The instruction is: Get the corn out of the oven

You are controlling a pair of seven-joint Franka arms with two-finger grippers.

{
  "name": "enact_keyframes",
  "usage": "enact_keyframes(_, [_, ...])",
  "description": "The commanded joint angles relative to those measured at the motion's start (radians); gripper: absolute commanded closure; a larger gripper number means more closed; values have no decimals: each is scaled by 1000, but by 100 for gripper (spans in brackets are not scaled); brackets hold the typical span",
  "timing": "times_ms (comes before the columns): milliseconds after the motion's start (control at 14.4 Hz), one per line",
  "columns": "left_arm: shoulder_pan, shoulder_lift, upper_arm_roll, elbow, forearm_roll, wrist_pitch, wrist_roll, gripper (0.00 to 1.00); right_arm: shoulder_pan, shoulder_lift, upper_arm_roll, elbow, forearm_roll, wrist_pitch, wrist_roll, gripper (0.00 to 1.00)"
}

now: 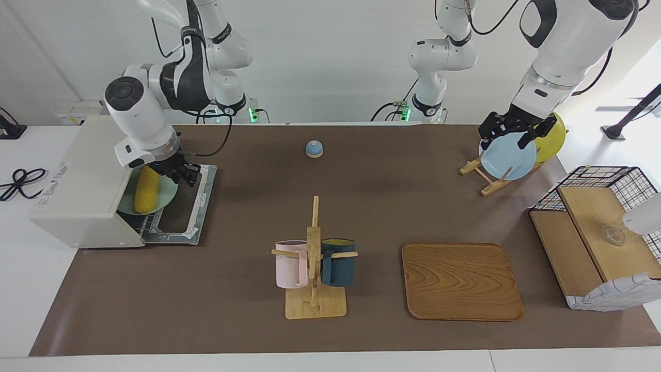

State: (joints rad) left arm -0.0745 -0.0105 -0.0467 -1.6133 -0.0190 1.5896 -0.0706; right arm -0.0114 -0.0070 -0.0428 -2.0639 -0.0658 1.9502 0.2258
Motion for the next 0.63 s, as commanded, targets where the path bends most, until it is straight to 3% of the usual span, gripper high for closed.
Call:
enact_keyframes(0, [-10,-22,5,-30,5,21,0,0,-18,-18,9,-73,-14,84,-9,51])
enact_keyframes(557, [-10,-25,5,-30,5,21,0,0,-84,-11,9,-147,-14,182,-144,53])
